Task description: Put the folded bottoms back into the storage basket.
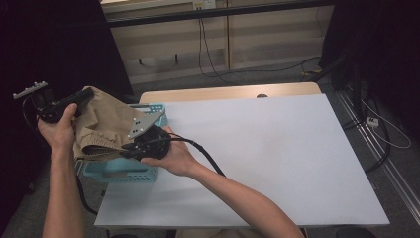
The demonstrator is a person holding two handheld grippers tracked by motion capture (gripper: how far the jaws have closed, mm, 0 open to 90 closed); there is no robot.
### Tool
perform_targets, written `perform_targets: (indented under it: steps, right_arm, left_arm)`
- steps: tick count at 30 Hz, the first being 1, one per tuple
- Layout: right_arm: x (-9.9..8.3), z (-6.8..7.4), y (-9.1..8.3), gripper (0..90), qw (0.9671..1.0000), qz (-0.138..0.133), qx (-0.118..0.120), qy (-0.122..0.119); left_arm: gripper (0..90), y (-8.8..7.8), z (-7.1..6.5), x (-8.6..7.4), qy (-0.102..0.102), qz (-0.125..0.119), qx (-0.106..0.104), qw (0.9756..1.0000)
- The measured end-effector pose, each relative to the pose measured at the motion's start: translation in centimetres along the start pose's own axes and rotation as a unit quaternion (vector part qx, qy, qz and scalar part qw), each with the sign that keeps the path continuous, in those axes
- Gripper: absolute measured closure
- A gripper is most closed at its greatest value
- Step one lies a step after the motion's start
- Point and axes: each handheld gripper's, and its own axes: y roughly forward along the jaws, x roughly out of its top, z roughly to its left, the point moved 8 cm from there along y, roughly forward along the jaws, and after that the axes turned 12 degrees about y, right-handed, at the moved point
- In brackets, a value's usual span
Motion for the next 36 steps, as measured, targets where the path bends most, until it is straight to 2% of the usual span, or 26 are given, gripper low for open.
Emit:
perform_targets:
  steps: [3,10,17,29,36]
  right_arm:
    - [-0.3,-0.1,0.7,79.5,1.0000,0.006,-0.001,0.003]
    - [-0.2,-0.3,2.2,79.4,0.9999,0.013,-0.005,0.007]
    - [-1.2,-0.7,3.2,79.2,0.9997,0.021,-0.005,0.013]
    - [-1.7,-0.8,5.1,79.1,0.9994,0.024,0.001,0.025]
    - [-2.4,-1.1,5.8,79.1,0.9992,0.029,0.003,0.029]
  left_arm:
    - [82.1,0.0,0.6,-0.4,-0.008,-0.002,0.004,1.0000]
    - [82.1,0.3,1.8,-1.2,-0.009,0.013,0.016,0.9997]
    - [82.1,0.7,2.4,-2.6,-0.010,0.029,0.018,0.9993]
    - [82.1,0.5,3.6,-3.6,-0.011,0.042,0.029,0.9987]
    - [82.0,0.8,4.0,-4.8,-0.015,0.055,0.029,0.9979]
